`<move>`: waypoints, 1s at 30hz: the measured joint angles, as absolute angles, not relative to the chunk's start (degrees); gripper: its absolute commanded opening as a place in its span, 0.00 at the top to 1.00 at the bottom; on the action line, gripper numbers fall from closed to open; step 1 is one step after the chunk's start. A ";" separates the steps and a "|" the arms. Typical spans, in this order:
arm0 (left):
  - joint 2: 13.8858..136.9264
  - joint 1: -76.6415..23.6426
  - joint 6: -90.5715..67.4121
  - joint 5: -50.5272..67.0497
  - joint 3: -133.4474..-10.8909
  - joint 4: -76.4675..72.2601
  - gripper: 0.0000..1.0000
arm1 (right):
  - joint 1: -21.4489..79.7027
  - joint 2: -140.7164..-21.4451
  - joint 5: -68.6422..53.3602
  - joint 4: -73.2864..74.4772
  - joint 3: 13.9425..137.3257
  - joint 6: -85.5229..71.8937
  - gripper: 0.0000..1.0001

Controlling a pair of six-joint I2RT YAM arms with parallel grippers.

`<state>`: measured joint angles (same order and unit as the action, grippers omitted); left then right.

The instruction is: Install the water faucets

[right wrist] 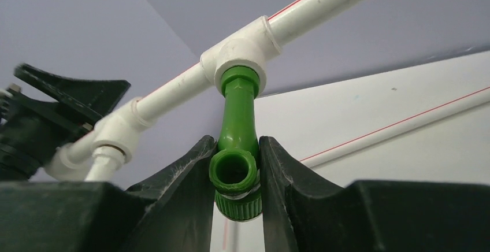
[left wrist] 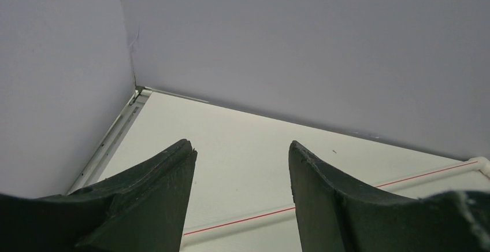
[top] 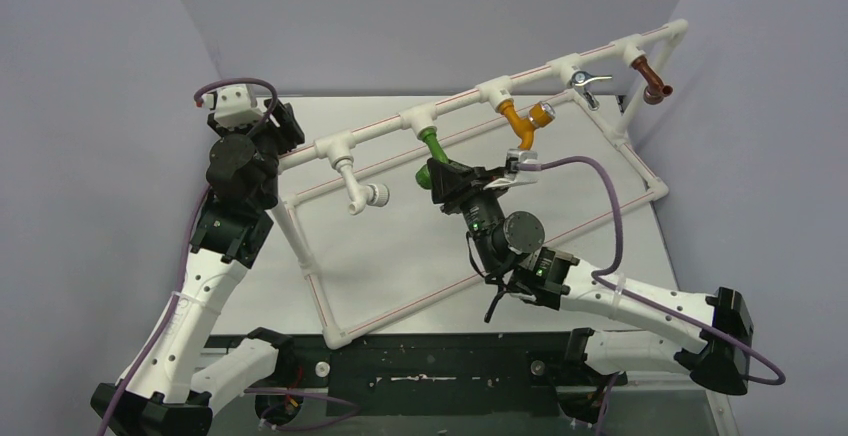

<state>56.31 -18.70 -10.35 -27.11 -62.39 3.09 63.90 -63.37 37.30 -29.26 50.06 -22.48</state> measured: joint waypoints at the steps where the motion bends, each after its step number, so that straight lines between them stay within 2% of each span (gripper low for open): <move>1: 56.31 -18.70 -10.37 -27.09 -62.39 3.14 0.42 | 63.79 -63.18 37.47 -29.76 49.56 -26.06 1.00; 8: 56.25 -18.70 -10.39 -26.74 -62.39 3.22 0.42 | 63.44 -62.81 39.55 -31.46 47.42 -47.86 1.00; 16: 56.25 -18.70 -10.37 -26.74 -62.39 3.16 0.42 | 63.44 -62.76 42.17 -23.40 49.71 -70.02 1.00; 30: 56.21 -18.70 -10.37 -26.74 -62.39 3.01 0.42 | 63.46 -62.76 43.11 -15.16 52.73 -83.72 1.00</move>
